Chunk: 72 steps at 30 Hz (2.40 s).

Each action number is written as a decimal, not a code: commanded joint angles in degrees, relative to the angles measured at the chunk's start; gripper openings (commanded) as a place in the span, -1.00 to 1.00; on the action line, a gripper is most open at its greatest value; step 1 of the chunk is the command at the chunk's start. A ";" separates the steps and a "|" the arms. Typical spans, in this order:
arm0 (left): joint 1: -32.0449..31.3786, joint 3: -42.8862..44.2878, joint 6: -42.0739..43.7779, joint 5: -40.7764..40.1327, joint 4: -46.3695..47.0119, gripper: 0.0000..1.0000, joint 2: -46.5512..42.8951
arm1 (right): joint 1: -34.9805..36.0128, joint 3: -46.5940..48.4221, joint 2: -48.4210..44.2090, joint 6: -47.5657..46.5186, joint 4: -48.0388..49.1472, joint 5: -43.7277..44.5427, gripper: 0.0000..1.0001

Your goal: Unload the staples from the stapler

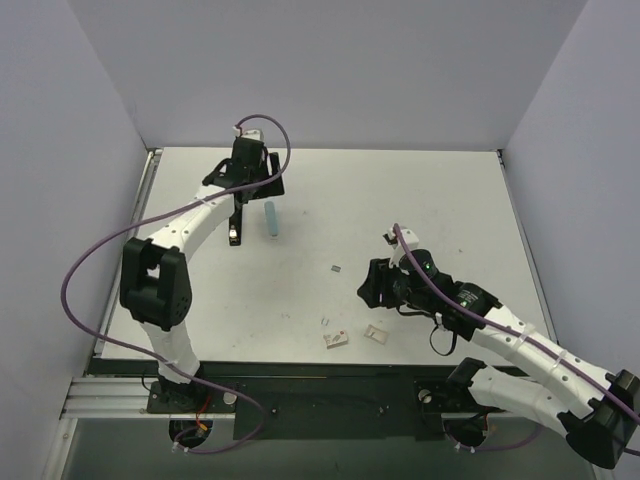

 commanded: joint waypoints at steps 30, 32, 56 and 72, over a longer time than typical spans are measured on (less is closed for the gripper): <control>-20.73 -34.03 -2.95 10.08 -11.42 0.64 -49.67 | 2.16 10.79 22.12 -7.62 -11.67 4.68 0.04; -20.73 -33.86 -0.67 10.35 -12.66 0.64 -51.94 | 2.07 14.58 26.60 -10.34 -11.67 4.96 0.07; -15.37 -41.59 7.60 13.16 -10.20 0.64 -61.10 | -5.40 42.53 58.18 -41.74 -11.93 -14.81 0.16; -13.70 -41.68 7.16 12.02 -10.37 0.64 -61.89 | -5.75 45.00 64.69 -42.35 -15.89 -11.04 0.13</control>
